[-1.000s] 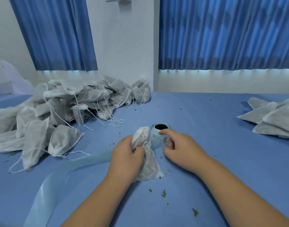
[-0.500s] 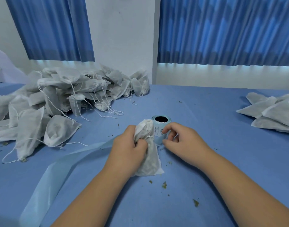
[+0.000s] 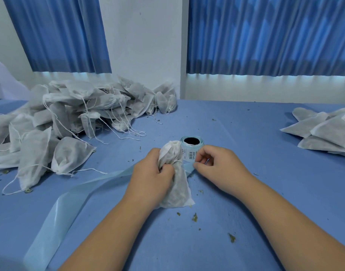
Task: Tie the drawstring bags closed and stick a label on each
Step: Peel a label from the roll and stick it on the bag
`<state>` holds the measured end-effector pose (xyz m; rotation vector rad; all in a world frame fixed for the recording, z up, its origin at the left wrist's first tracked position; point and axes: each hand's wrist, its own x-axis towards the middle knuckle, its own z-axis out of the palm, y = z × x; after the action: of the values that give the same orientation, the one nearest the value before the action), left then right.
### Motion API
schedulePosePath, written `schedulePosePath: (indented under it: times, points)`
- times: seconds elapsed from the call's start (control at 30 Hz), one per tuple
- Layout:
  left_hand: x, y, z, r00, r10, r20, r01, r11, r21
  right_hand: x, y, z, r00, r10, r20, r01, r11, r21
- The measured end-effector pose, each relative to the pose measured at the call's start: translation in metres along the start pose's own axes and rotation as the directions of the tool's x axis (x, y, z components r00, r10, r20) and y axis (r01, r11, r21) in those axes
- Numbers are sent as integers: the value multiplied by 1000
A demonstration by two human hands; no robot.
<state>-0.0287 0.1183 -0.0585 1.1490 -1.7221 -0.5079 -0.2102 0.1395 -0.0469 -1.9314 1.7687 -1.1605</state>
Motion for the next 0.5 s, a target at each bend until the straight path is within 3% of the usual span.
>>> schedulePosePath:
  times: [0.5]
  points:
    - [1, 0, -1, 1000, -31, 6, 31, 999, 10, -1, -4, -6, 998, 68, -12, -67, 997, 41]
